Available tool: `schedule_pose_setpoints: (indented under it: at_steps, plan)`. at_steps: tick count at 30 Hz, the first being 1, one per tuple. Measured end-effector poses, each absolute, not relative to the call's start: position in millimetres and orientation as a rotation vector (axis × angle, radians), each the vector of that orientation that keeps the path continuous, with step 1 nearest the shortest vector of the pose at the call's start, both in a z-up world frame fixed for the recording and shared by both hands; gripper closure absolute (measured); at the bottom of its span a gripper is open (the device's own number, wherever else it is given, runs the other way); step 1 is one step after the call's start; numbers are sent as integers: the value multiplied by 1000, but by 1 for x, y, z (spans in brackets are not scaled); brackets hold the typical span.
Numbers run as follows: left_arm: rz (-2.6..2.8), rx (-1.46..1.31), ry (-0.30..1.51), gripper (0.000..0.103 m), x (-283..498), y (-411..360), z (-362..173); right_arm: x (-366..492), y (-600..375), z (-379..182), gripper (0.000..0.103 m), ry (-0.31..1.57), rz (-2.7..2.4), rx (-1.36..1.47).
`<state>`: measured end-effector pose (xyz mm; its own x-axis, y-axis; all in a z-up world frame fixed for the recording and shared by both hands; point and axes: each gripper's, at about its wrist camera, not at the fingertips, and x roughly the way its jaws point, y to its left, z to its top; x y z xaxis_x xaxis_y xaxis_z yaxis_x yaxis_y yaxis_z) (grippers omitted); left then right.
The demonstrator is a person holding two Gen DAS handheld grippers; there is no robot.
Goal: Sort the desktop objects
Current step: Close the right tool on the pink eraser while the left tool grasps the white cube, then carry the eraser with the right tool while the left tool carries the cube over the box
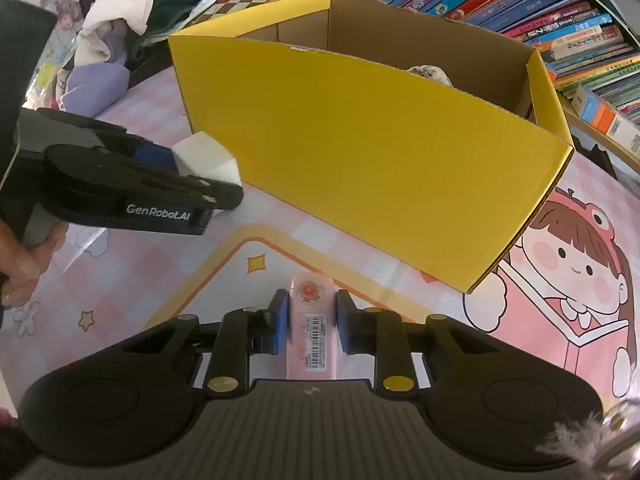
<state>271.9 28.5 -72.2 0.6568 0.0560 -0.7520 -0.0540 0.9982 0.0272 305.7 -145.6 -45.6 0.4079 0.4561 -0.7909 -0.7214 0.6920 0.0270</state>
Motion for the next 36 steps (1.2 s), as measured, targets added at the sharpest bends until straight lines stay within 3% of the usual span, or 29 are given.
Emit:
schedule_pose_setpoints:
  at_steps: [10,22,36]
  plan:
    - [18,-14,838,63,247,30,-55,304,-153,-38,80,865,744,-323]
    - [-46,-8,697,65,220,23,5,295,-171,-9,80,782,745,-296]
    - [-139,66,512,66,252,12,57,303,-184,38,80,650,741,-241]
